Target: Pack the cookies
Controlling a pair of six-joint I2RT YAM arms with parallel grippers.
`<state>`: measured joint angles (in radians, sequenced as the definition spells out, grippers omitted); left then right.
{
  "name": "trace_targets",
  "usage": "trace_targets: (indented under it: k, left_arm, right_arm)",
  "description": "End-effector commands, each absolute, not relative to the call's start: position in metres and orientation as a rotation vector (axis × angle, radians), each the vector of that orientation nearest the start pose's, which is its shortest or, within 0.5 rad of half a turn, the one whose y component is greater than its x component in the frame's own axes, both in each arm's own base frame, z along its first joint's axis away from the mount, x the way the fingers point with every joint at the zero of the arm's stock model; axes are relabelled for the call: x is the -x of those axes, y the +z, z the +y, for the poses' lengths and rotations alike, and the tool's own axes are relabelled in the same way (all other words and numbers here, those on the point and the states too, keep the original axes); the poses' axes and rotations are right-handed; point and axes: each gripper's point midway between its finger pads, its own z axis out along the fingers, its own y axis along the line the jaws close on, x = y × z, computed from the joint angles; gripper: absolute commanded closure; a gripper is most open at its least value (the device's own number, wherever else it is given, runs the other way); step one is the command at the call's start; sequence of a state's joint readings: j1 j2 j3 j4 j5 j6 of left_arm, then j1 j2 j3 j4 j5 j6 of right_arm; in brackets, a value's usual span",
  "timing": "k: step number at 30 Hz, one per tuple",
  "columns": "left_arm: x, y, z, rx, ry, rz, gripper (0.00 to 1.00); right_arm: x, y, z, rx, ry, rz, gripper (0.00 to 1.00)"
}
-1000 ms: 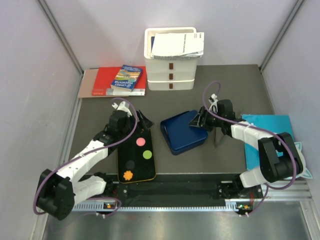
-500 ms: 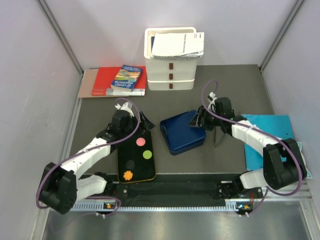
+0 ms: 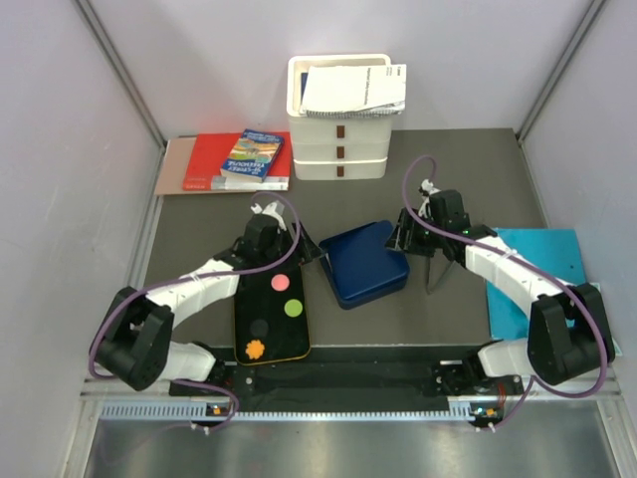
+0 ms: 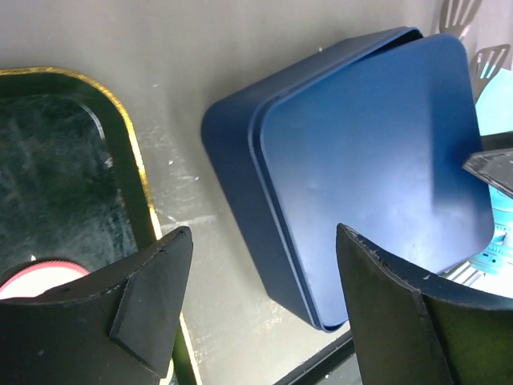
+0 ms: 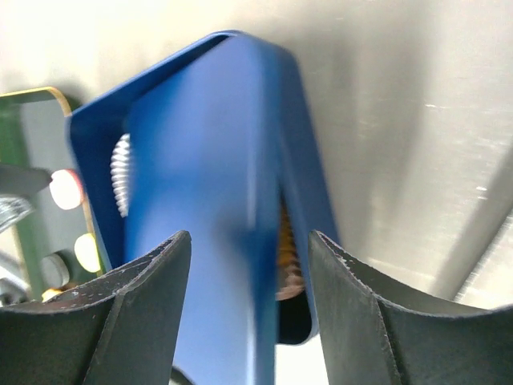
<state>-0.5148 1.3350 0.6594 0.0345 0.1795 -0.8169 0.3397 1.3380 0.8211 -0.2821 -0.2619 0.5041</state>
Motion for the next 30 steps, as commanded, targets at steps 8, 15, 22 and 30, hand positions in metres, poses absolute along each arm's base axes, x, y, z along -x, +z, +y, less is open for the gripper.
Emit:
trace_targets:
  k: [8, 15, 22, 30]
  left_arm:
    - [-0.305, 0.121, -0.247, 0.209, -0.95, 2.256, 0.23]
    - [-0.308, 0.116, -0.253, 0.204, -0.96, 2.274, 0.23]
    - [-0.309, 0.108, -0.258, 0.196, -0.959, 2.297, 0.23]
    - [-0.314, 0.105, -0.26, 0.193, -0.944, 2.303, 0.23]
  right_arm:
    - [-0.316, 0.125, 0.15, -0.085, 0.5, 2.355, 0.5]
    - [-0.309, 0.11, 0.146, -0.065, 0.468, 2.411, 0.74]
    - [-0.305, 0.086, 0.148, -0.066, 0.476, 2.465, 0.8]
    - [-0.303, 0.068, 0.15, -0.061, 0.473, 2.523, 0.8]
